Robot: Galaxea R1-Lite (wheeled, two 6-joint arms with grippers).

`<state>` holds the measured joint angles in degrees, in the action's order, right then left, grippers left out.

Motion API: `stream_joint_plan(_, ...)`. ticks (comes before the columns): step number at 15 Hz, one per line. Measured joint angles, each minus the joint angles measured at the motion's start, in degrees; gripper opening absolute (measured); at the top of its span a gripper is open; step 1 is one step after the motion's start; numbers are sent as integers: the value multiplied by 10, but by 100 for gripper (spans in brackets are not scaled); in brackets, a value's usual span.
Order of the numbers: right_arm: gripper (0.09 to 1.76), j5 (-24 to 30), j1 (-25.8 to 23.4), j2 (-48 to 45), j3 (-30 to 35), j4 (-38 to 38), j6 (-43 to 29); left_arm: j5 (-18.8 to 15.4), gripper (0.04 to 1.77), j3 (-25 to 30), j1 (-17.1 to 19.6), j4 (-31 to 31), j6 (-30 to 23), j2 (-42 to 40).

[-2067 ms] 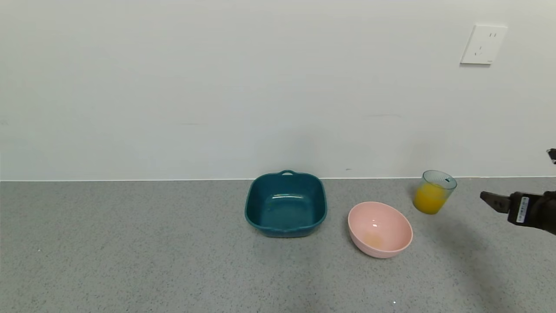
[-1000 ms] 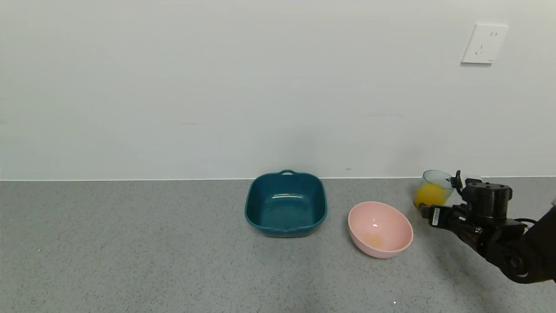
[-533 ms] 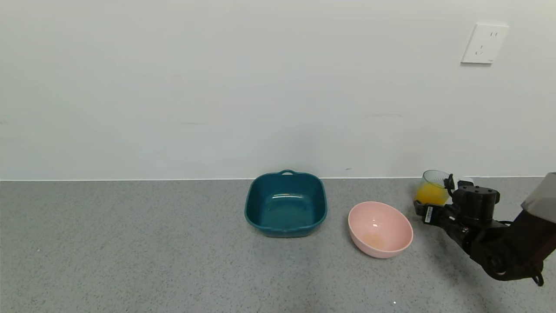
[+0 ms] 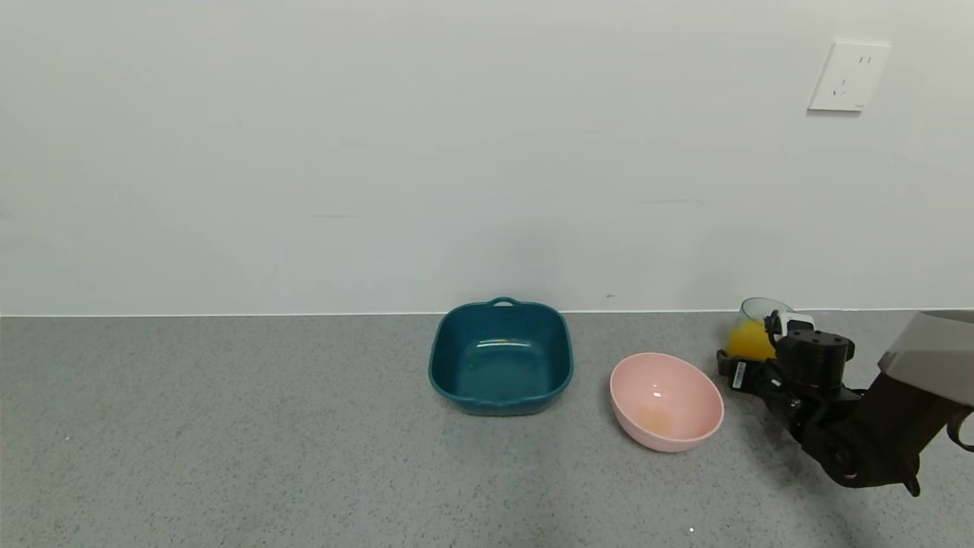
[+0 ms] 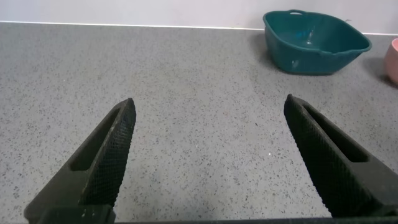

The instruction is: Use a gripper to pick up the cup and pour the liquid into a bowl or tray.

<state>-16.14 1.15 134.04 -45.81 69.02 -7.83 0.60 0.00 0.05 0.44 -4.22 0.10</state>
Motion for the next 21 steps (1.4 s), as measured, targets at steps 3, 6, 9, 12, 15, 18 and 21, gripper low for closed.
stream_joint_plan(3,171,-1,-3,14,-20,-1,0,0,172,0,0,0,0,0)
stream_joint_plan(6,171,-2,-4,24,-34,-1,10,0,172,0,0,0,0,0)
stream_joint_plan(9,171,-19,-4,35,-43,13,24,0,172,0,0,0,0,0)
stream_joint_plan(12,171,-22,-4,49,-53,33,34,0,172,0,0,0,0,0)
stream_joint_plan(15,171,-30,-4,59,-66,34,34,0,172,0,0,0,0,0)
stream_joint_plan(18,171,-36,-10,70,-83,35,34,0,172,0,0,0,0,0)
stream_joint_plan(21,171,-35,-17,80,-98,35,33,0,172,0,0,0,0,0)
